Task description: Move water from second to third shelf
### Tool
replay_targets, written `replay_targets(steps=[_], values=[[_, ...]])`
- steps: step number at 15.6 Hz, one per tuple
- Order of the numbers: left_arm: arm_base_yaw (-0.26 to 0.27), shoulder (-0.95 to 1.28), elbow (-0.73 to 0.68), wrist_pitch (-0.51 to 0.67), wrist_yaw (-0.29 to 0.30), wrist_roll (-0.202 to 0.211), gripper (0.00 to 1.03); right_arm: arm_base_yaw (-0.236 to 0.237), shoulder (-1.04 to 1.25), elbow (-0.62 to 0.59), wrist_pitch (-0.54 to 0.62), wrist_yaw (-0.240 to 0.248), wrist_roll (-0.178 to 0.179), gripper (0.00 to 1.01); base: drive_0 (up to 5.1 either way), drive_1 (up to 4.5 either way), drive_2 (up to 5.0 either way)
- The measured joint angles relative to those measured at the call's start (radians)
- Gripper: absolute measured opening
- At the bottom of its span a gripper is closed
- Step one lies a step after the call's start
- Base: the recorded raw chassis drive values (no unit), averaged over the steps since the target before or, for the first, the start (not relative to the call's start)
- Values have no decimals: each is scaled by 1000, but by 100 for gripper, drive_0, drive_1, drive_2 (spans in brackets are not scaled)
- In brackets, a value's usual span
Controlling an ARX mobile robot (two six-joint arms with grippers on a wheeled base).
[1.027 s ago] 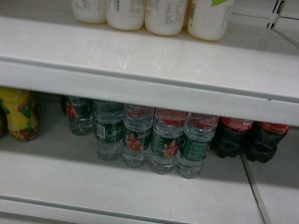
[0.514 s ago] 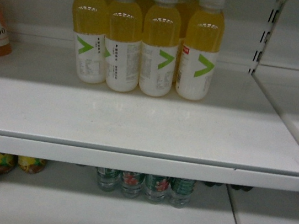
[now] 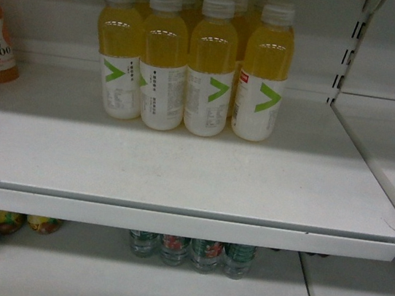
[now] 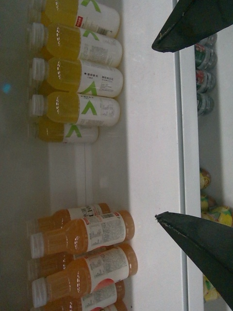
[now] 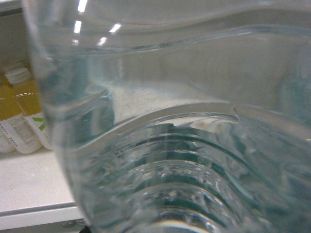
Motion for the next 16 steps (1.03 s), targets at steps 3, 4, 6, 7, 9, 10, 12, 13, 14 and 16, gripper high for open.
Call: replay_targets(steps=[3,4,6,7,9,10,12,13,14,16], values=[[0,0,0,0,0,0,98,0,0,0,0,0,0,40,0,0,0],[0,0,0,0,0,0,98,0,0,0,0,0,0,40,0,0,0],[0,0,0,0,1,0,98,-1,0,0,-7,6,0,40,0,0,0],[0,0,0,-1,1,0,98,-6,0,0,-6,8,0,40,-476,269,269],[0,0,0,0,1,0,98,-6,0,0,-6,6,0,40,-479,266,266],[0,0,0,0,1,0,98,-6,0,0,-6,6,0,40,-488,258,258],[0,0,0,0,1,0,98,-5,0,0,-6,1,0,40,-489,256,256],[0,0,0,-1,0,0,98,-6,0,0,-8,0,0,40,-488,258,258],[0,0,0,-1,1,0,98,-5,0,0,-5,0,0,40,-488,258,258],[0,0,0,0,0,0,98,-5,0,0,-7,1,0,40,-488,258,258]])
